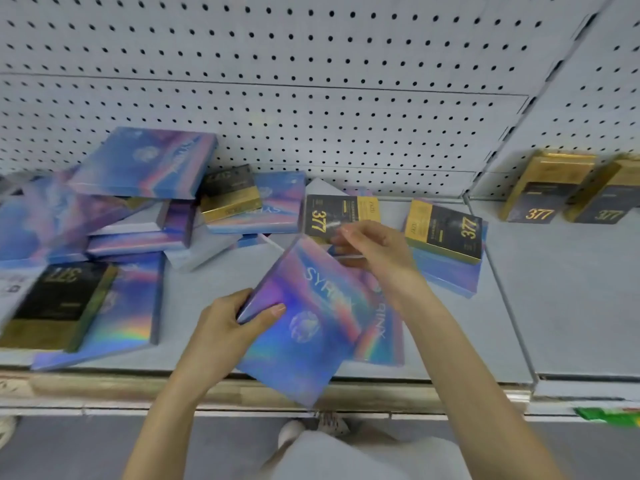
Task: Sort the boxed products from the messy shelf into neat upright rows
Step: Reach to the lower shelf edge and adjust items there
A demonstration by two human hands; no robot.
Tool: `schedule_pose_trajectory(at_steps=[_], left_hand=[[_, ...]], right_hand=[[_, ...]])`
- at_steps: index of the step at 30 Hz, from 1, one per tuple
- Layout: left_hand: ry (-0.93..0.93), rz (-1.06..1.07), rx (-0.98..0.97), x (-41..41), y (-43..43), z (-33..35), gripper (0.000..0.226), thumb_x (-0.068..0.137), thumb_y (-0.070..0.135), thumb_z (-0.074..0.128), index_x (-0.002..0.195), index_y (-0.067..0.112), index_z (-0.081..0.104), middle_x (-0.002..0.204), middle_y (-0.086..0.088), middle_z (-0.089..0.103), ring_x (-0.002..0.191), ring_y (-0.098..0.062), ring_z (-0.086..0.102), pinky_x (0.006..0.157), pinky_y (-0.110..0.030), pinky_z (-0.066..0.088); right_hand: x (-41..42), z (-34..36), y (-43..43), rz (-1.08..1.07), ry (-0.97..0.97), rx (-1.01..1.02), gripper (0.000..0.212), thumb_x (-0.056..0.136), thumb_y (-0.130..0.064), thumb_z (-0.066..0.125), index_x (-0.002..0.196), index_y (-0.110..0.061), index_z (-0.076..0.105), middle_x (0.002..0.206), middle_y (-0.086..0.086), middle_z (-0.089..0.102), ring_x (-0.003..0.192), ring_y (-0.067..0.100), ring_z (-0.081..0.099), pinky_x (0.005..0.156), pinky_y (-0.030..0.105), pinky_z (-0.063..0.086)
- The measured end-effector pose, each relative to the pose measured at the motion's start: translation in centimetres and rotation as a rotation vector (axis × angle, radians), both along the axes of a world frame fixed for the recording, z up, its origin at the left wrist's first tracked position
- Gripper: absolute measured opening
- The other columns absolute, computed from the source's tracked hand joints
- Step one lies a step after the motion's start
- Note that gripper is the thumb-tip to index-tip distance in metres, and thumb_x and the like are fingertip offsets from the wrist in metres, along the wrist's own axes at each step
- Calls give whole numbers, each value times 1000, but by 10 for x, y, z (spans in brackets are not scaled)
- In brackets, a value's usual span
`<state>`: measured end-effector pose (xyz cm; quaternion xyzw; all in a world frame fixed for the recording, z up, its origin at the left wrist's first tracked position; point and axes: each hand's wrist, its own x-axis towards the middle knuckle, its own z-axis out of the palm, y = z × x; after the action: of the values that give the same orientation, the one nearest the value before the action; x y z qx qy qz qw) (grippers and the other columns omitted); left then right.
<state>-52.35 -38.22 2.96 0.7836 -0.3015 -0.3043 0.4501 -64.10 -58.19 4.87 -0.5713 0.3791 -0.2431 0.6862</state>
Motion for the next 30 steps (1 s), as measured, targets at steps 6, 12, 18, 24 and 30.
schedule_pose_trajectory(at_steps=[6,12,18,24,30], left_hand=[[103,426,-180,8,34,-13,14,89,18,66,76,15,68,59,12,65,52,7,52,51,-6,41],[59,546,-168,17,58,-20,14,90,22,65,77,16,67,75,-1,66,71,-15,54,65,-22,45],[169,548,-169,13,70,-30,13,91,24,62,90,12,68,82,0,68,74,-11,57,65,-18,48],[154,425,-248,10,32,-36,17,95,24,56,78,25,59,72,17,59,68,7,54,55,3,38],[328,299,-287,-49,-32,-33,33,98,33,49,76,13,63,77,3,65,70,-7,51,55,-11,43]], right_hand=[[-8,-44,-22,-411,148,63,37,86,-25,72,108,-9,46,90,2,55,71,14,58,64,26,53],[27,-54,-35,-422,7,376,43,87,-23,72,118,-4,49,101,16,64,76,23,66,72,33,58],[11,-57,-27,-462,-163,517,16,89,-9,67,104,-7,62,90,9,68,78,18,65,64,27,58],[-75,-42,9,-493,-319,450,22,87,-32,62,106,-22,66,97,-1,76,82,9,72,67,22,56],[-145,-38,30,-562,-331,533,55,85,-56,54,122,-17,64,118,9,70,105,26,69,85,44,55]])
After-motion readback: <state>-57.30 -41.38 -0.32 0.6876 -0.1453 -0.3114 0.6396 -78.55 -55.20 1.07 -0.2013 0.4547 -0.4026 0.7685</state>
